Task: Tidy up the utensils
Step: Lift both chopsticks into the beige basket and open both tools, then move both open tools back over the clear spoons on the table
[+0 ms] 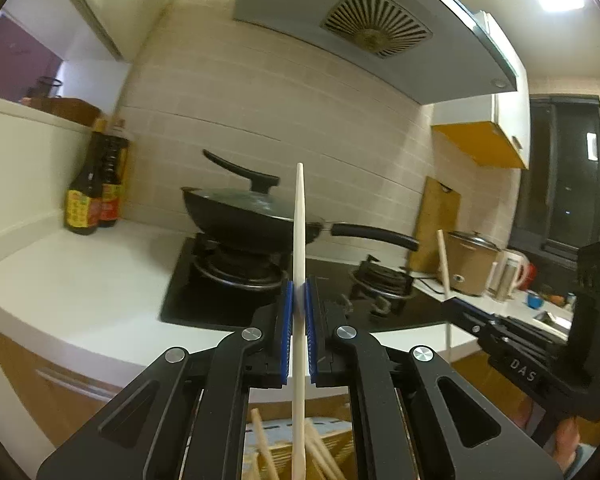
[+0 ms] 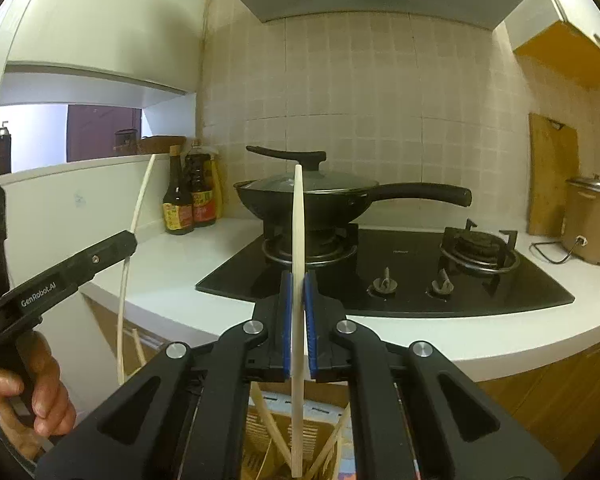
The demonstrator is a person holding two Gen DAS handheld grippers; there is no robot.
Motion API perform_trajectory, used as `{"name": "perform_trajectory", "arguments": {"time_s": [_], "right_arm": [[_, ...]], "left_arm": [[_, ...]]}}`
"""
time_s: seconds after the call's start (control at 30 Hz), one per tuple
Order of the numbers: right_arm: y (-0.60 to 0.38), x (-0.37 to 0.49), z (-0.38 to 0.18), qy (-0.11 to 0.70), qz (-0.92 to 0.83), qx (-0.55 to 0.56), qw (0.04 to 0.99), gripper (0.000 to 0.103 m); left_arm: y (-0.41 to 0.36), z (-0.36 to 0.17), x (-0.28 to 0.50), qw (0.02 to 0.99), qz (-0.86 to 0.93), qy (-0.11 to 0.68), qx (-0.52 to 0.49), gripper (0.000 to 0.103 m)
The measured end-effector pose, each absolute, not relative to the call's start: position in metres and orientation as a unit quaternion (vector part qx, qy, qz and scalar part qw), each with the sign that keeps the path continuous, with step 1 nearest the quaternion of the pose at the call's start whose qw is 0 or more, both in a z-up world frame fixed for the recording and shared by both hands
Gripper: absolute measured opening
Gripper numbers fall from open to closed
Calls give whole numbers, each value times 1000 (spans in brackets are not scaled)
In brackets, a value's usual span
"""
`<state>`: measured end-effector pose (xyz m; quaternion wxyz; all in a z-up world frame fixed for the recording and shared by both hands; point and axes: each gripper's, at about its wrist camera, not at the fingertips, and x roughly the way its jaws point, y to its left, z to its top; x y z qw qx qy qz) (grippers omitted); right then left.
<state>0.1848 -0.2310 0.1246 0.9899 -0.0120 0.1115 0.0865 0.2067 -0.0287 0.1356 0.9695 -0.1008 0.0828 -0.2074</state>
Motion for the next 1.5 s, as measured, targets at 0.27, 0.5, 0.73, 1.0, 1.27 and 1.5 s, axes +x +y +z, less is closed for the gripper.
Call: {"name": "perform_trajectory", "arguments": {"time_s": [0.27,0.5,0.73,1.0,1.27,1.5], "right_arm": [[-233,175,103,106,86,-9,991,5],[-236,134,89,167,117,-4,979,47],[-246,76,83,234,108,14,966,47],[-235,37,56,317,120,20,941,47],[-231,16,-21,406,101,70,906,36],[-223,11,-62,447,99,92,884,24]], "left_arm": [[-28,107,191,973,-199,82,-88,6],[-1,103,161,960,-226,106,-123,52],[15,109,100,953,-233,156,-120,61],[-1,95,49,940,-237,234,-75,61],[-15,22,41,895,-240,364,-94,58],[-42,-28,51,868,-243,431,-47,36]]}}
